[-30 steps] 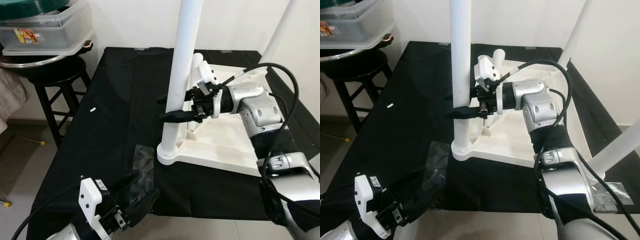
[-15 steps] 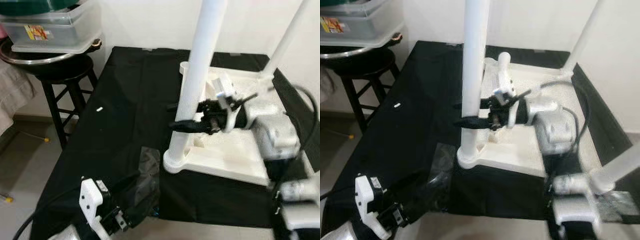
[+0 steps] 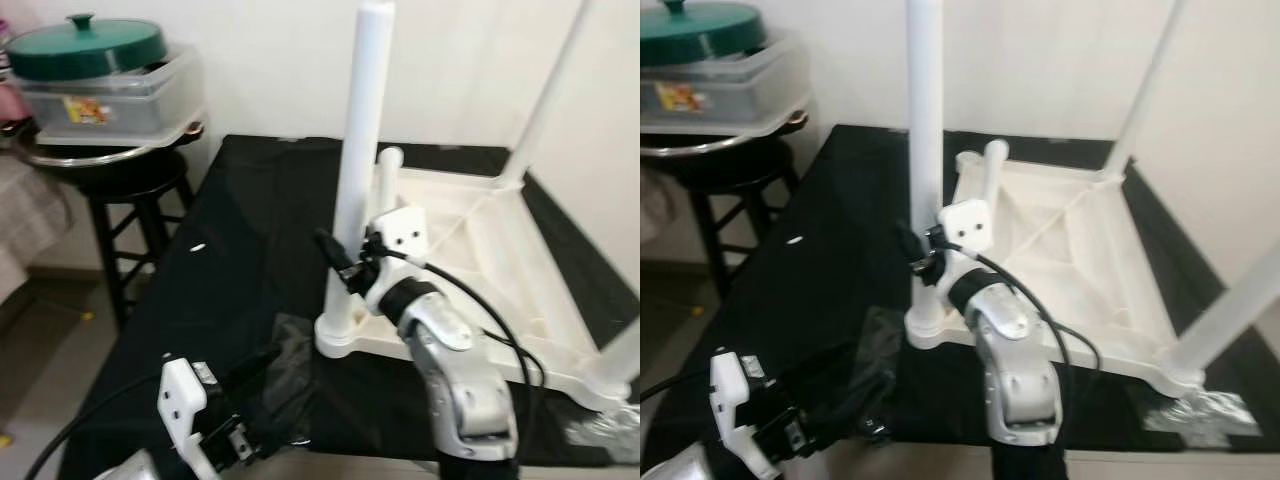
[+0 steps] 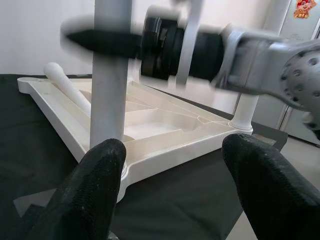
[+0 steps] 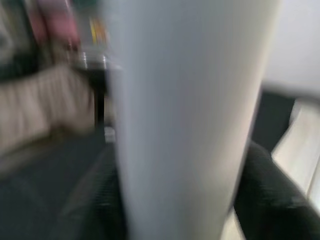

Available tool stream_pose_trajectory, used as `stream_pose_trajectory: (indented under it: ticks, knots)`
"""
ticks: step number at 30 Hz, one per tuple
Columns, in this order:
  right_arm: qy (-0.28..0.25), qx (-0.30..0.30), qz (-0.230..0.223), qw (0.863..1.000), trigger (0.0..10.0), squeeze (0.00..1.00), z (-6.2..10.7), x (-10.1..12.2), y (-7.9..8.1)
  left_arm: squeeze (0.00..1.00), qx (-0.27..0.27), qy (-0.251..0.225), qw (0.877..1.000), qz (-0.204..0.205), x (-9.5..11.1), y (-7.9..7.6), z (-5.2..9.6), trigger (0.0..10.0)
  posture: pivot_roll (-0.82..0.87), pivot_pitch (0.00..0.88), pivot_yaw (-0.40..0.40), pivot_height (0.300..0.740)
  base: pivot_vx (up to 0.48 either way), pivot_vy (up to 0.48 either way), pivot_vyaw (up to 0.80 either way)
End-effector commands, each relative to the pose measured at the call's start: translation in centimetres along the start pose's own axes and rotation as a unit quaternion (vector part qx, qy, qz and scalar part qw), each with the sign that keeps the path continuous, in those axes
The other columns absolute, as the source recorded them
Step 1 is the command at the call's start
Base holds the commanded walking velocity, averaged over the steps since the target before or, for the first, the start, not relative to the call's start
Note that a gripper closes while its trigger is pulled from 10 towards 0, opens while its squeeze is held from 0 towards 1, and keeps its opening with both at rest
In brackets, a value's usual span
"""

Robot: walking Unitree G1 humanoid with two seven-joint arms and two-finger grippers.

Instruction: Building children table

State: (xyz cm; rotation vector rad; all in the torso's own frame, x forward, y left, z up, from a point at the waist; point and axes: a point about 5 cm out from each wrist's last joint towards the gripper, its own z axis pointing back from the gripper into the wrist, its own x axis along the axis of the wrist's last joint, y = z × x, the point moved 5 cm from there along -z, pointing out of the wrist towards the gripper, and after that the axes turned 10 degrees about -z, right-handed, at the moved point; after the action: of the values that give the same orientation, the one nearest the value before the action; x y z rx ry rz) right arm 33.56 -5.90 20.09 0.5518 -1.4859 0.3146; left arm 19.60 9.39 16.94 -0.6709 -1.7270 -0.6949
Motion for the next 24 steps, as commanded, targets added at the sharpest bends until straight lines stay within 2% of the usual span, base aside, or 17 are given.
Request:
stream_pose_trajectory:
  ticks: [1, 2, 4, 5, 6, 7, 8, 9, 11, 13, 14, 17, 19, 20, 21, 23, 24]
  knots:
    - [0.013, 0.104, -0.028, 0.994, 10.0, 1.00, 0.2, 0.6, 2.8, 0.00, -0.001, 0.010, 1.000, -0.004, -0.4, 0.1, 0.2, 10.0, 0.10, 0.105, -0.037, 0.740, 0.000, 0.000, 0.00]
    - [0.011, 0.152, -0.023, 0.988, 10.0, 1.00, 0.5, 1.3, 3.8, 0.00, -0.002, 0.010, 1.000, -0.003, -0.4, 0.1, 0.2, 10.0, 0.10, 0.106, -0.037, 0.740, 0.000, 0.000, 0.00]
    - [0.011, 0.152, -0.023, 0.988, 10.0, 1.00, 0.5, 1.3, 3.8, 0.00, -0.002, 0.010, 1.000, -0.003, -0.4, 0.1, 0.2, 10.0, 0.10, 0.106, -0.037, 0.740, 0.000, 0.000, 0.00]
    - [0.008, 0.185, -0.015, 0.983, 10.0, 0.55, 0.8, 2.0, 4.2, 0.00, -0.002, 0.009, 1.000, -0.003, -0.4, 0.1, 0.2, 10.0, 0.10, 0.107, -0.038, 0.740, 0.000, 0.000, 0.00]
    - [0.008, 0.185, -0.015, 0.983, 10.0, 0.55, 0.8, 2.0, 4.2, 0.00, -0.002, 0.009, 1.000, -0.003, -0.4, 0.1, 0.2, 10.0, 0.10, 0.107, -0.038, 0.740, 0.000, 0.000, 0.00]
    - [0.027, 0.285, 0.019, 0.958, 10.0, 0.00, 1.7, 2.8, 3.8, 0.00, -0.001, 0.008, 1.000, -0.002, -0.4, 0.0, 0.2, 10.0, 0.11, 0.109, -0.040, 0.740, 0.000, 0.000, 0.00]
    - [0.035, 0.317, 0.037, 0.947, 10.0, 0.00, 2.0, 3.2, 3.2, 0.00, -0.001, 0.008, 1.000, -0.002, -0.3, 0.0, 0.2, 10.0, 0.11, 0.110, -0.041, 0.740, 0.000, 0.000, 0.00]
    - [0.035, 0.317, 0.037, 0.947, 10.0, 0.00, 2.0, 3.2, 3.2, 0.00, -0.001, 0.008, 1.000, -0.002, -0.3, 0.0, 0.2, 10.0, 0.11, 0.110, -0.041, 0.740, 0.000, 0.000, 0.00]
    - [0.051, 0.340, 0.083, 0.935, 10.0, 0.00, 1.8, 3.8, 1.6, 0.00, -0.001, 0.007, 1.000, -0.002, -0.3, -0.1, 0.2, 10.0, 0.11, 0.113, -0.043, 0.740, 0.000, 0.000, 0.00]
    - [0.047, 0.331, 0.086, 0.939, 10.0, 0.00, 0.5, 5.0, 0.0, 0.00, -0.001, 0.007, 1.000, -0.001, -0.2, -0.2, 0.2, 10.0, 0.12, 0.117, -0.049, 0.740, 0.000, 0.000, 0.00]
    - [0.047, 0.331, 0.086, 0.939, 10.0, 0.00, 0.5, 5.0, 0.0, 0.00, -0.001, 0.007, 1.000, -0.001, -0.2, -0.2, 0.2, 10.0, 0.12, 0.117, -0.049, 0.740, 0.000, 0.000, 0.00]
    - [0.048, 0.360, 0.100, 0.927, 10.0, 0.00, -0.8, 6.4, -1.5, 0.00, 0.000, 0.009, 1.000, 0.001, -0.1, -0.4, 0.4, 10.0, 0.14, 0.129, -0.056, 0.740, 0.000, 0.000, 0.00]
    - [0.050, 0.360, 0.102, 0.926, 10.0, 0.00, -1.2, 6.7, -1.9, 0.00, 0.000, 0.009, 1.000, 0.002, -0.1, -0.4, 0.4, 10.0, 0.14, 0.130, -0.057, 0.740, 0.000, 0.000, 0.00]
    - [0.056, 0.379, 0.102, 0.918, 10.0, 0.00, -1.2, 6.9, -1.8, 0.00, 0.000, 0.010, 1.000, 0.003, -0.1, -0.5, 0.5, 10.0, 0.15, 0.135, -0.059, 0.740, 0.000, 0.000, 0.00]
    - [0.056, 0.379, 0.102, 0.918, 10.0, 0.00, -1.2, 6.9, -1.8, 0.00, 0.000, 0.010, 1.000, 0.003, -0.1, -0.5, 0.5, 10.0, 0.15, 0.135, -0.059, 0.740, 0.000, 0.000, 0.00]
    - [0.067, 0.435, 0.094, 0.893, 10.0, 0.00, -1.0, 7.4, -1.4, 0.00, -0.001, 0.012, 1.000, 0.005, 0.0, -0.7, 0.6, 10.0, 0.16, 0.142, -0.064, 0.740, 0.000, 0.000, 0.00]
    - [0.072, 0.447, 0.089, 0.887, 10.0, 0.00, -1.1, 7.5, -1.3, 0.00, -0.001, 0.012, 1.000, 0.005, 0.0, -0.7, 0.6, 10.0, 0.16, 0.142, -0.064, 0.740, 0.000, 0.000, 0.00]
